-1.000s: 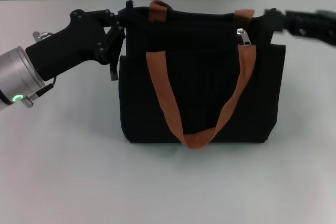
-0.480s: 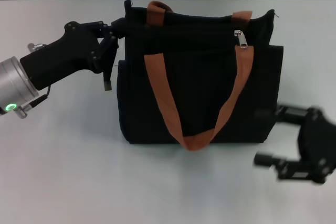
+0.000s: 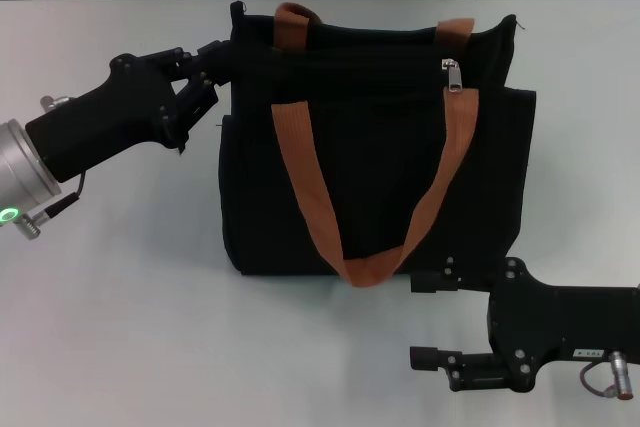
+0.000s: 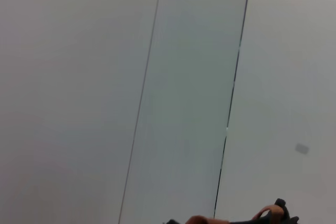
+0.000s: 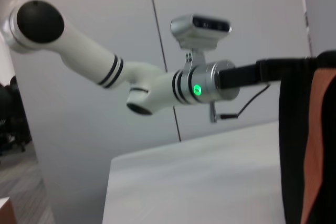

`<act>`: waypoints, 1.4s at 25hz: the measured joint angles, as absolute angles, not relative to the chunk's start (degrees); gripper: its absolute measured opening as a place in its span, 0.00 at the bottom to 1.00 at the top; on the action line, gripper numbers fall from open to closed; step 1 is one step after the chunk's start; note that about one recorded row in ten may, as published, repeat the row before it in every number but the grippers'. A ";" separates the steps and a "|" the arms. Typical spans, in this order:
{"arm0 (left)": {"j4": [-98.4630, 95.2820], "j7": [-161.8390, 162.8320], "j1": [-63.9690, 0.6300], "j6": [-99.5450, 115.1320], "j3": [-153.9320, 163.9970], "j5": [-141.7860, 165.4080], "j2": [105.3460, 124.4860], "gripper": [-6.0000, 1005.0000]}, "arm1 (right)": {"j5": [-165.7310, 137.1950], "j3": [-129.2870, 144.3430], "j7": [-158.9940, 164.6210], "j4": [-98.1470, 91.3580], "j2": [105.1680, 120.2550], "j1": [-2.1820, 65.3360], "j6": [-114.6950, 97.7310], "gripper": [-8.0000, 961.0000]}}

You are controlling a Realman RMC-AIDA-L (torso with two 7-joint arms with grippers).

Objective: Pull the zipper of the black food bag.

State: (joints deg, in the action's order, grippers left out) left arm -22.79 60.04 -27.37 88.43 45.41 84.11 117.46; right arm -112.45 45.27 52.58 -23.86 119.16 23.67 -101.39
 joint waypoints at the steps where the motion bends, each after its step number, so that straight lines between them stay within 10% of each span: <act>1: -22.82 60.06 -27.33 88.44 45.42 84.11 117.37 0.17 | -112.46 45.57 52.56 -23.80 119.17 23.68 -101.15 0.77; 7: -24.66 65.64 -26.79 91.67 45.52 86.63 112.42 0.18 | -112.12 45.11 52.47 -23.25 119.29 23.37 -100.23 0.77; 14: -26.89 66.54 -25.02 105.53 45.51 89.59 109.07 0.50 | -111.89 44.96 51.91 -22.31 119.40 23.72 -98.99 0.77; 22: -29.97 60.10 -23.32 110.18 45.59 100.53 113.08 0.82 | -111.66 44.90 50.99 -21.53 119.52 24.35 -98.89 0.77; 35: -29.65 55.12 -22.46 105.57 45.65 112.57 117.48 0.82 | -110.01 44.61 46.36 -18.00 119.51 25.77 -98.72 0.77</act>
